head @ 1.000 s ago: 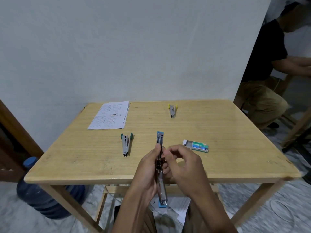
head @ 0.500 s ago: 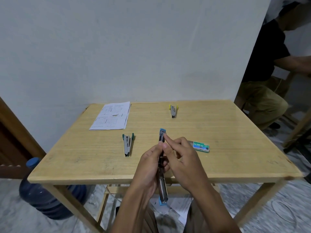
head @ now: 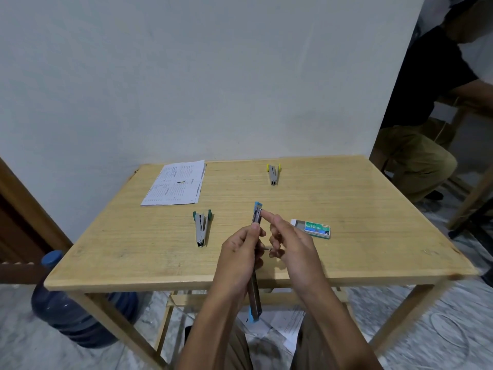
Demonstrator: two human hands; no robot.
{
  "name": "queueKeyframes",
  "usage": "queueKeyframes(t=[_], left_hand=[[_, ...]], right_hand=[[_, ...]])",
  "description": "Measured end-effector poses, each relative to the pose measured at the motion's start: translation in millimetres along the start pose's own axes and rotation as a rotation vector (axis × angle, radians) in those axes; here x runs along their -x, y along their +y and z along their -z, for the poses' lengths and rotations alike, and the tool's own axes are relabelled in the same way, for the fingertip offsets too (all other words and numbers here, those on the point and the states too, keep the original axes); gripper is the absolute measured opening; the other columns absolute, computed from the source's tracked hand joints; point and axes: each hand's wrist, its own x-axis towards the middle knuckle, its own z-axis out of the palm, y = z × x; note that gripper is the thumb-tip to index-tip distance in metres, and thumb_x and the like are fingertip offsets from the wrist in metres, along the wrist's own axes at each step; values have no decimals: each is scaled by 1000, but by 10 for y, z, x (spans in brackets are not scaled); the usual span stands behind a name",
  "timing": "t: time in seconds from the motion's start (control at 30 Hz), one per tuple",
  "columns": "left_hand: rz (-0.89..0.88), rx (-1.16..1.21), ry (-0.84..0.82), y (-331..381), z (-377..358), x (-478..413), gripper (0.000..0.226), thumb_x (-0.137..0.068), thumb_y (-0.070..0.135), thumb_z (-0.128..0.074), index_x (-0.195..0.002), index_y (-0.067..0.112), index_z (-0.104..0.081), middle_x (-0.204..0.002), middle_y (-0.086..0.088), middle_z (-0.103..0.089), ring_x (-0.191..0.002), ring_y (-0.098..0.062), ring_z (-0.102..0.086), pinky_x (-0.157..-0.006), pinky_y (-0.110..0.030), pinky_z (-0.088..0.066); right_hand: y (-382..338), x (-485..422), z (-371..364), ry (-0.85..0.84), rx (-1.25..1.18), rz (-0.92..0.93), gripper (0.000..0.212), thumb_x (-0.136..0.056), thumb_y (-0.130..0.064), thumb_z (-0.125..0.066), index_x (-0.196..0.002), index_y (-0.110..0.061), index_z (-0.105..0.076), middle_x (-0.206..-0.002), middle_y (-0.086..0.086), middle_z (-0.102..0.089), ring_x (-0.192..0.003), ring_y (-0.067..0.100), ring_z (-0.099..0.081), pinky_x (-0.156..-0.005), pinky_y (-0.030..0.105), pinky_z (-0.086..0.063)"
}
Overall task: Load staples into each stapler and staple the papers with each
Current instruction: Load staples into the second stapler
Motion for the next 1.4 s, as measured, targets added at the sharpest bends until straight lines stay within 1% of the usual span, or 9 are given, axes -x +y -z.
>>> queueKeyframes(t=[0.13,0.37,0.63,0.83,0.93,1.03,1.17,1.27,1.4], left_hand=[[-24,-57,11,8,9,11,30,-99,33,-53,-81,14,-68,-61,4,-51,-63,-12,-46,-60,-27,-39],[-44,-110,0,15,-18,28,31,-99,34,-53,-81,14,-68,-61,2,-50,-61,-16,-43,-60,-31,-37],[-92,-224,28,23,41,33,30,-99,35,-53,-81,17,-69,-60,3,-48,-66,-18,-43,-63,-33,-37],[-4,-73,16,58,24,32,32,-100,30,-51,-78,15,-70,-59,2,-48,-54,-9,-41,-56,-25,-38],[49,-13,-2,57,27,49,35,-101,29,-50,-78,16,-73,-59,2,-51,-54,-9,-42,-56,-25,-38],[71,13,-19,60,43,61,39,-101,30,-49,-77,20,-78,-58,6,-51,-57,-9,-42,-58,-26,-38],[109,18,-37,71,49,34,38,-102,30,-47,-80,17,-76,-59,6,-46,-55,-9,-41,-59,-29,-37],[178,118,-28,77,64,11,28,-100,26,-49,-86,10,-66,-62,0,-42,-53,-11,-40,-56,-29,-34],[190,194,-43,113,74,10,32,-100,23,-49,-82,11,-72,-65,0,-40,-54,-12,-37,-54,-28,-30]], right_hand=[[-21,-16,24,6,26,-17,27,-99,-35,-51,-108,-31,-76,-68,-19,-53,-71,5,-46,-73,30,-41],[-10,23,14,48,-80,-14,30,-99,-37,-49,-105,-29,-77,-81,1,-39,-65,10,-38,-60,24,-38],[-63,-2,59,-7,-94,-71,29,-100,-31,-50,-100,-20,-76,-72,-2,-43,-58,10,-39,-56,27,-37],[-31,54,22,-43,26,-72,32,-100,-38,-49,-96,-26,-78,-73,0,-44,-62,14,-40,-59,31,-37],[-11,58,8,-42,132,-34,36,-90,-56,-49,-88,-36,-79,-74,-1,-43,-65,16,-41,-65,35,-37],[25,55,24,-53,254,-10,45,-85,-66,-41,-93,-40,-77,-74,-3,-43,-64,11,-43,-67,35,-38],[-6,88,53,-30,437,45,50,-97,-57,-39,-91,-21,-73,-64,-9,-47,-54,2,-44,-59,25,-34],[-23,98,49,-27,540,77,44,-100,-53,-36,-99,-30,-74,-80,-8,-62,-74,1,-58,-63,21,-40],[62,69,68,36,367,144,44,-98,-56,-35,-93,-37,-74,-58,-10,-41,-52,9,-39,-57,30,-33]])
